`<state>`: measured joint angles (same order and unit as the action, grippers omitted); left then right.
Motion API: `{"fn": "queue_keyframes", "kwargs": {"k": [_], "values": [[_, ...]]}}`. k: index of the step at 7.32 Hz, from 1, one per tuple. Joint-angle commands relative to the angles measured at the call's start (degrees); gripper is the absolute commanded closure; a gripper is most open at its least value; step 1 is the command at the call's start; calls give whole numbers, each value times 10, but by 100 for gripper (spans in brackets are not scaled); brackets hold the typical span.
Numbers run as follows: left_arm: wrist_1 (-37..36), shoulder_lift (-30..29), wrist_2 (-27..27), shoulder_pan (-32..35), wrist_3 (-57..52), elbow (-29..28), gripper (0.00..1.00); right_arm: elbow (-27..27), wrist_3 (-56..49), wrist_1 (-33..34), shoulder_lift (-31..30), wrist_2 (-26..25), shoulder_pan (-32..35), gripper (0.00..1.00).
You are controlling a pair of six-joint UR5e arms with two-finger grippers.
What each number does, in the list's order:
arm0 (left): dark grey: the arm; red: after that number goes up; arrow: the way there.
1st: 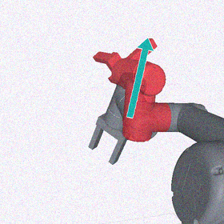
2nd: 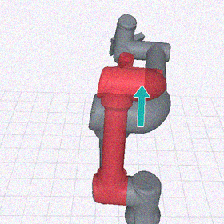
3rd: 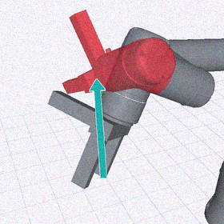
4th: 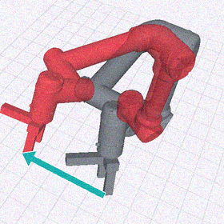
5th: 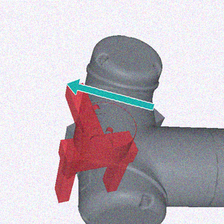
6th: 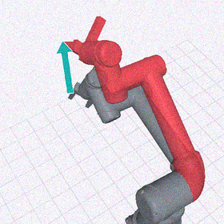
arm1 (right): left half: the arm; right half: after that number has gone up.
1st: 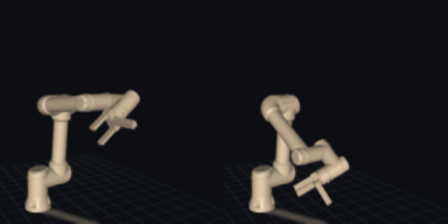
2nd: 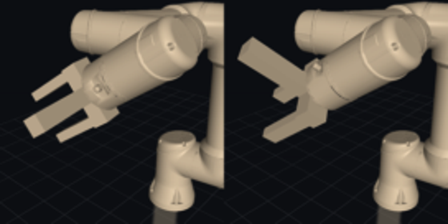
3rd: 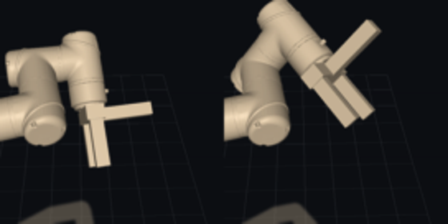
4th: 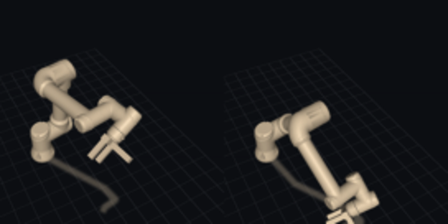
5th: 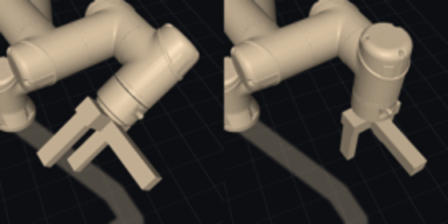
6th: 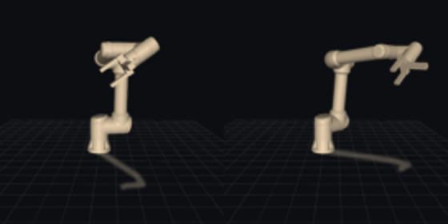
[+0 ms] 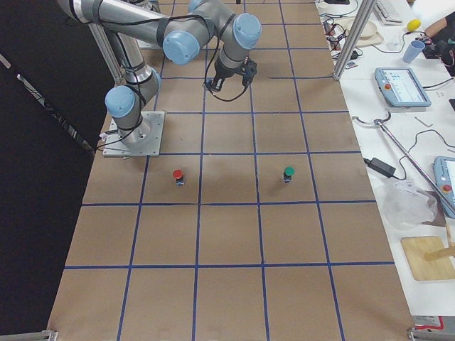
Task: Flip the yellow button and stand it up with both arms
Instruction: 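Lower the button base-down onto the table with the right gripper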
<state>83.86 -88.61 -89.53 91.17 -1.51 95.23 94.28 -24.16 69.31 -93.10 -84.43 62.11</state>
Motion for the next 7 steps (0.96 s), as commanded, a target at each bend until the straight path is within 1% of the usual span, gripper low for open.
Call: {"fn": "queue_keyframes", "kwargs": {"k": [1,2,3,4,5,6,7], "values": [[85,-20,-29,9,-11,-81,0,10,-195,96,19,-45,-7,93],[78,-25,-29,9,-14,-86,0,22,-253,134,28,-55,-8,93],[65,-33,-27,7,-24,-91,0,42,-321,177,30,-52,-27,93],[64,-33,6,7,-24,-92,0,65,-400,220,31,-43,-55,93],[63,-35,39,6,-24,-88,0,91,-486,287,32,-43,-74,92],[51,-36,39,6,-24,-86,0,119,-564,344,35,-43,-85,92],[43,-33,36,7,-24,-85,0,136,-638,381,40,-10,-99,92]]}}
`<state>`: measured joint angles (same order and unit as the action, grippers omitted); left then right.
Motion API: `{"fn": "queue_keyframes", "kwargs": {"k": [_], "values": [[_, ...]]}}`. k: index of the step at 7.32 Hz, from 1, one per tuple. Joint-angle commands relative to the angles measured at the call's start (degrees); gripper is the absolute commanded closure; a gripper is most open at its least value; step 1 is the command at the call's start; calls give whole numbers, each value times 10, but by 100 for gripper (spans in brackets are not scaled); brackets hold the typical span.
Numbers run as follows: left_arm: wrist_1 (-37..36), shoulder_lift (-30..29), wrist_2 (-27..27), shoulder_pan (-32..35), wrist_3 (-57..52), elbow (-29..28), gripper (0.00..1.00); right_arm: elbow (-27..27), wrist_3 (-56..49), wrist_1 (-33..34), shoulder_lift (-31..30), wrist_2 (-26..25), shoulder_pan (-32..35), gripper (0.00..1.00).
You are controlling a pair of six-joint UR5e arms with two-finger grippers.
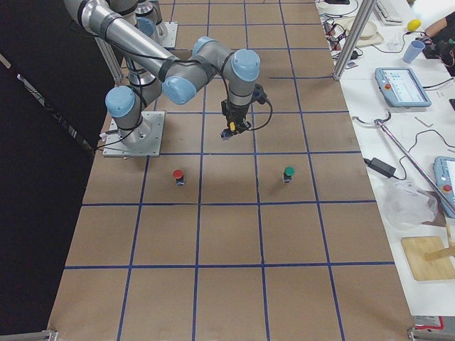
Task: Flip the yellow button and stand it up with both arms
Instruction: 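Lower the button base-down onto the table with the right gripper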
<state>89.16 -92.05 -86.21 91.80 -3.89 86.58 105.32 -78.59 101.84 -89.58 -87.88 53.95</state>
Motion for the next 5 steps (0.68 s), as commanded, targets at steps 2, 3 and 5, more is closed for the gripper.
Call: {"fn": "queue_keyframes", "kwargs": {"k": [2,3,5], "values": [[-4,-1,0,0,-1,-9,0,30,-229,84,54,71,-72,92],[4,1,-1,-2,-2,-7,0,29,-304,111,83,82,-75,92],[59,27,-4,-28,-47,9,0,29,-372,118,109,97,-77,91]]}}
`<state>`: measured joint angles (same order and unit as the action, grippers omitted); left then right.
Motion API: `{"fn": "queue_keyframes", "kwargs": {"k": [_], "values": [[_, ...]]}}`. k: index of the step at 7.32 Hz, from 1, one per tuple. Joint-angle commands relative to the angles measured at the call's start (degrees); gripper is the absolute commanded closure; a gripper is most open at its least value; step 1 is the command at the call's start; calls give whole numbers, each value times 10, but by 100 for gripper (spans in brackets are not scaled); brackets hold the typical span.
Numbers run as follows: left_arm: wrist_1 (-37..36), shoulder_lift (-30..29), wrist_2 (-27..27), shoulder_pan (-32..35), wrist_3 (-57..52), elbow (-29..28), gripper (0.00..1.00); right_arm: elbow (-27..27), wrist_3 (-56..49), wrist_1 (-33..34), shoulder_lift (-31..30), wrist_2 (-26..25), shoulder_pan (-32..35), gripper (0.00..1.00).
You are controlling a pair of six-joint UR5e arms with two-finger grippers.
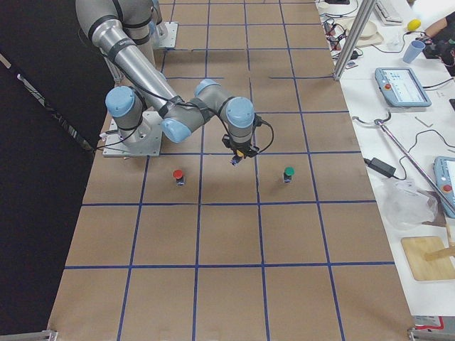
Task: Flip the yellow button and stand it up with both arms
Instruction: 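Lower the button base-down onto the table with the right gripper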
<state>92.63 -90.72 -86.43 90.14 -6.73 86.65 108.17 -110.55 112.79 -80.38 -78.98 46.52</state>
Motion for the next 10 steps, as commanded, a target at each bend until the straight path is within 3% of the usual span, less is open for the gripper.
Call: {"fn": "queue_keyframes", "kwargs": {"k": [1,3,5,7,10], "values": [[25,20,-15,-19,-28,17,0,0,-90,18,23,8,-5,91],[19,18,-32,-13,-22,14,0,0,-113,16,46,8,-35,91],[19,12,-31,-13,12,14,0,2,-150,14,51,6,-41,90],[19,12,-32,-12,15,13,0,2,-160,8,52,39,-43,90],[18,8,-36,-12,15,8,0,1,-190,16,64,35,-48,87]]}}
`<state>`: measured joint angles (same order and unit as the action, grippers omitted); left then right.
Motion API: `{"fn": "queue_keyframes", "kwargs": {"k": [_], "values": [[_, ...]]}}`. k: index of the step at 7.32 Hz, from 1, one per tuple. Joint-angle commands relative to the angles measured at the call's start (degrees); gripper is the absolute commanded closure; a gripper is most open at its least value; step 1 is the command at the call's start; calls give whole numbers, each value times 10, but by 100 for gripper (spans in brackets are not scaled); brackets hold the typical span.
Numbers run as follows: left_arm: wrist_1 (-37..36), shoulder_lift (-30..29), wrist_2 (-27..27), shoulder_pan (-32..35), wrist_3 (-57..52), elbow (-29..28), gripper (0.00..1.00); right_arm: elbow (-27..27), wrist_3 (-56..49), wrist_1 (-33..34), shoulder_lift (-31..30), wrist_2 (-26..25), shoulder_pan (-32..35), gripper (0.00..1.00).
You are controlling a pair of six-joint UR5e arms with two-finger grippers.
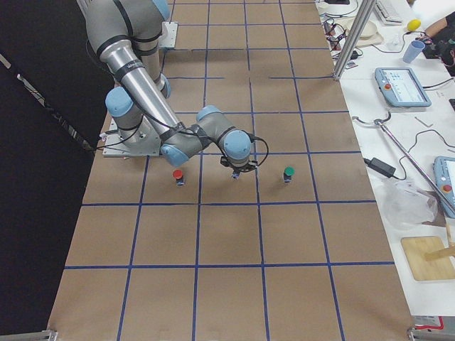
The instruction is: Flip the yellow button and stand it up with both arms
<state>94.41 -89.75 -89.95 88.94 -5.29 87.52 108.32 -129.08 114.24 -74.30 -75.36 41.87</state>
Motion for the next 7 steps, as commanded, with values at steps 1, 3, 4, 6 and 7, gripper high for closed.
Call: {"fn": "queue_keyframes", "kwargs": {"k": [1,3,4,6,7], "values": [[0,-2,0,0,0,-2,0,0,-5,-1,4,-1,-3,86],[0,-2,0,0,0,-2,0,0,-4,-1,4,-1,-3,85],[0,-2,0,0,0,-5,0,0,-4,-1,4,-1,-3,85],[-2,0,0,0,0,-5,0,0,1,-5,5,1,-3,84],[-1,4,-1,0,0,-6,0,0,0,-4,5,0,-3,84]]}}
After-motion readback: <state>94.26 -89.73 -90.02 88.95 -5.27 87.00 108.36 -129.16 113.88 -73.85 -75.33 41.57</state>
